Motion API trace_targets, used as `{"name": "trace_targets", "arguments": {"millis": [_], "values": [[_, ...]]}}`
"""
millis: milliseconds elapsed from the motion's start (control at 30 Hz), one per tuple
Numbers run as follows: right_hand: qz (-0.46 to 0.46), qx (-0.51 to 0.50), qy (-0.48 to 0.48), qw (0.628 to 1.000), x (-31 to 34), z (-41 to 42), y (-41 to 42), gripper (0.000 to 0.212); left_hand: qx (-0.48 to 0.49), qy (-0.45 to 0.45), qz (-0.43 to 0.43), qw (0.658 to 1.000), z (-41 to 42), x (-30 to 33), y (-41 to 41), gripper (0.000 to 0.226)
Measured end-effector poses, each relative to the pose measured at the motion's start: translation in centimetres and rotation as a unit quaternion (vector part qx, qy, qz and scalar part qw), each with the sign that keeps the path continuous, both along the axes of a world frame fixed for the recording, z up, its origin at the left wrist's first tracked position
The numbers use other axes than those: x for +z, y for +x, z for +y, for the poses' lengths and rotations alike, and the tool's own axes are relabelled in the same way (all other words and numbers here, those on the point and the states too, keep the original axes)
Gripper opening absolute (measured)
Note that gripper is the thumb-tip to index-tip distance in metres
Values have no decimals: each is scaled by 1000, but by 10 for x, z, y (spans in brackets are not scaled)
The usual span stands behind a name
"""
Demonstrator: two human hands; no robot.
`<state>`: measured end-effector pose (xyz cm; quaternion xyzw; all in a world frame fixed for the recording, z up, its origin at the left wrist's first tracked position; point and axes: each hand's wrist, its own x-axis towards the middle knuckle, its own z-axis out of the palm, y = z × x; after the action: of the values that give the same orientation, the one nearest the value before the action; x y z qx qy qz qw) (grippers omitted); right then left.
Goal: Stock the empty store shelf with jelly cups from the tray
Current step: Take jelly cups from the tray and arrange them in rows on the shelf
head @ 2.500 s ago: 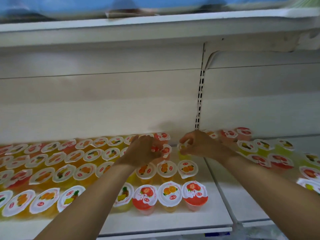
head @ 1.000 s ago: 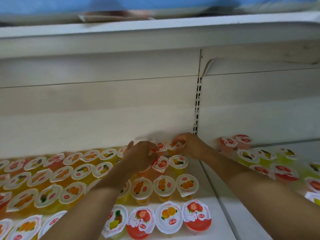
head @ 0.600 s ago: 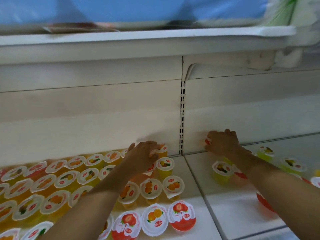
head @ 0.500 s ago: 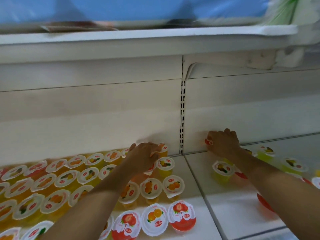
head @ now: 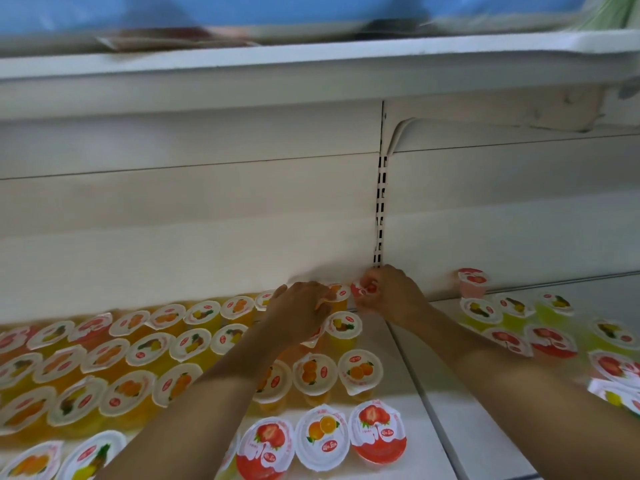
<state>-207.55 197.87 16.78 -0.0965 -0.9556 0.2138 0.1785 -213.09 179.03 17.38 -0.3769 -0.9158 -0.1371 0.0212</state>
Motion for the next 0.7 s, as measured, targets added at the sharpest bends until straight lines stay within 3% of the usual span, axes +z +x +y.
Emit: {"name": "trace_targets", "arguments": {"millis": [300, 400, 500, 700], "values": [[-79, 23, 80, 993, 27, 30, 64, 46, -32, 55, 37, 997, -6, 9, 45, 34], [-191, 36, 68, 979, 47, 50, 103, 55, -24, 20, 41, 999, -8, 7, 52, 34], [-277, 27, 117, 953, 53, 61, 126, 66, -10, 29, 30, 999, -6, 7, 56, 31], [-227, 39, 159, 960, 36, 60, 118, 56, 12, 40, 28, 999, -2, 13, 64, 31]]}}
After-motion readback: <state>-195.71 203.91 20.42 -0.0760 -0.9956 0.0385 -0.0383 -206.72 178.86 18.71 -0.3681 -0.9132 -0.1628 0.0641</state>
